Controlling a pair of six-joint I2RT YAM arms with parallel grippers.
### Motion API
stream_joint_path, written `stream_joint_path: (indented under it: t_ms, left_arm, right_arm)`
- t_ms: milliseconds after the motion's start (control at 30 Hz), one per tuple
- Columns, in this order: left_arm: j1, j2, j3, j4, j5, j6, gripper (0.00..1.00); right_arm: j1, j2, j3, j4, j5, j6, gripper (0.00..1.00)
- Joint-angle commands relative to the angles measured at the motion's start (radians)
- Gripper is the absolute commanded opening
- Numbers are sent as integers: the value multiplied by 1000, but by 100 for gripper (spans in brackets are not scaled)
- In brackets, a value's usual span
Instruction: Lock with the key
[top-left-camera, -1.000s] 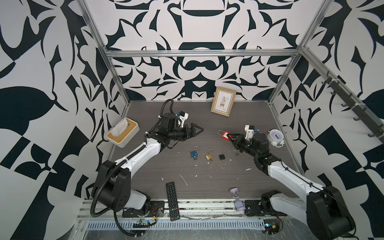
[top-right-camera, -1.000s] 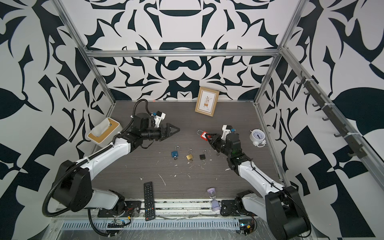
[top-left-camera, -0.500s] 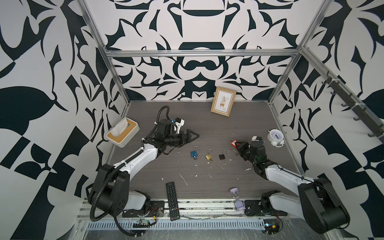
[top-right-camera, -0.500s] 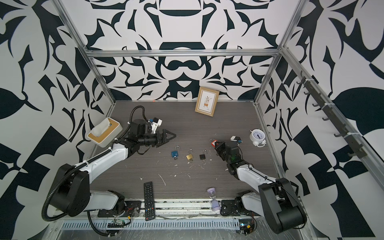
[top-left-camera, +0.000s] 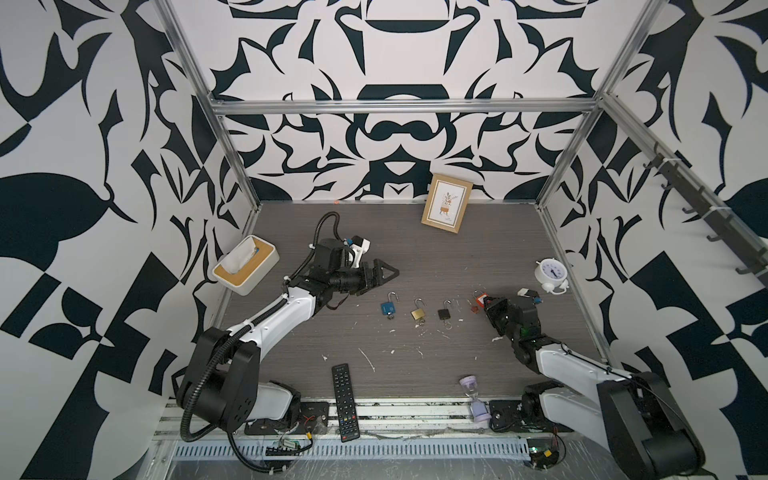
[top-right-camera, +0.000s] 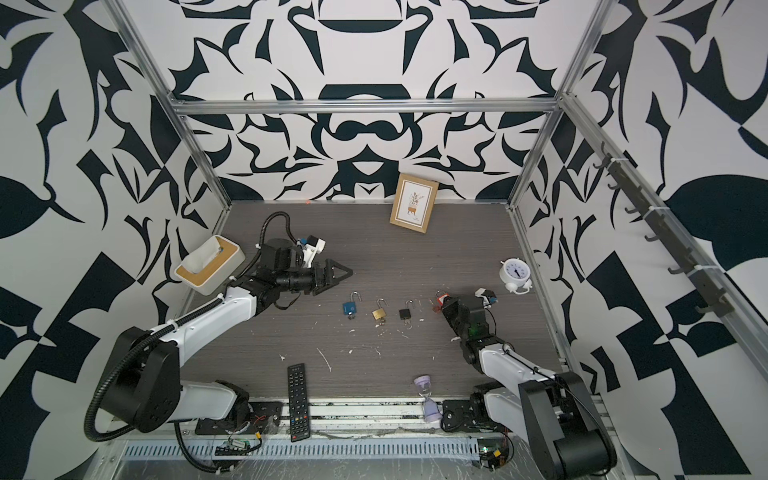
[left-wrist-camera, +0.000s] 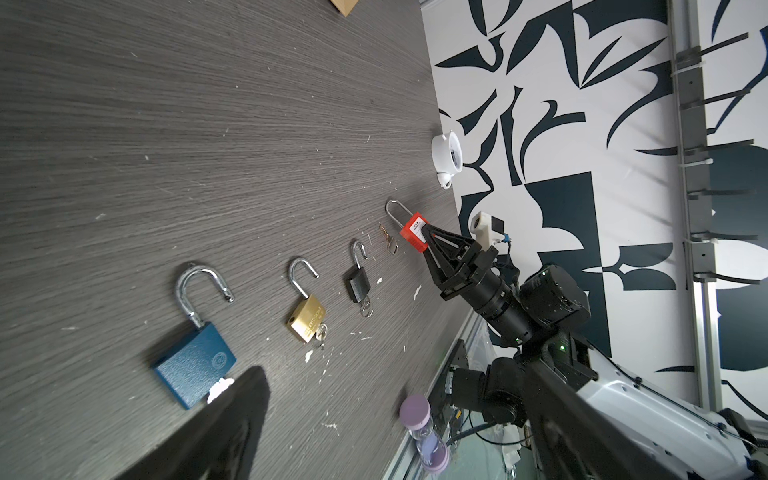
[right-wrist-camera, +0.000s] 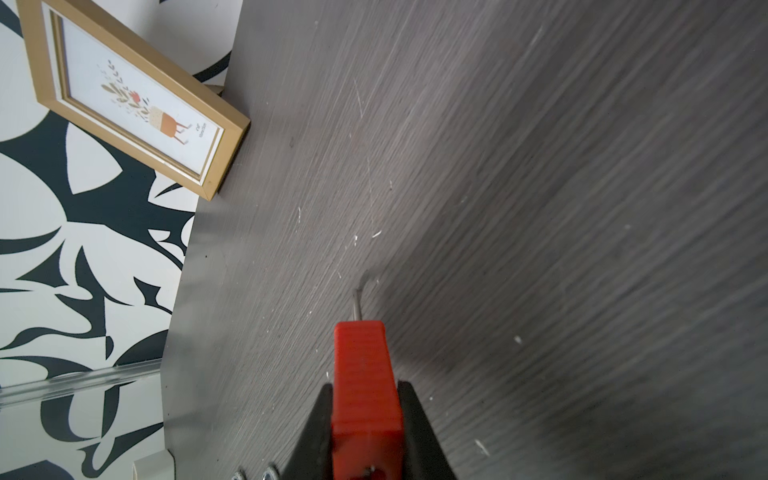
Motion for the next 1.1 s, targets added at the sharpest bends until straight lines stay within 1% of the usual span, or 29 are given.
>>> stream_joint_path:
  t_ms: [0,100,133,267,467,567,667,767,833,900,1000,1067]
  left_arm:
    - [-1,11,-15,18,11,13,99]
    - [-1,11,-20,15,11,13,99]
    - [-1,11,-22,13,10,14,99]
    - [-1,12,-27,9,12,16,99]
    - [-1,1,-46,6,-1,28,99]
    - [-1,8,-51,11,-2,30,99]
    - [-2,18,-57,22,2,30,99]
    - [-2,24,-57,25,7,30,99]
    - [-1,29,-56,25,13,32,99]
    - [-1,32,-51,21,14,37,99]
    - [-1,35,-44,9,16,43,99]
    - [-1,26,-46,0,8,47,99]
  right_arm:
    - [-15,39,-7,40,9,-1,0]
    - [-26,69,-3,29,3,-5,0]
    - [-29,77,-2,23,-2,-4,2]
    - [-38,67,-22,-28,19,13,18]
    - [-39,3,-3,-166,30,-17,33]
    - [-40,-28,3,-219,42,-31,34]
    - [-44,-45,-4,-231,46,-32,35]
    - [-46,-51,4,-253,37,-37,39]
    - [-48,-49,10,-263,32,-39,46]
    - [-48,-58,15,-281,33,-37,48]
    - [-48,-111,29,-356,53,-34,49]
    - [-48,-191,44,-438,69,-46,49]
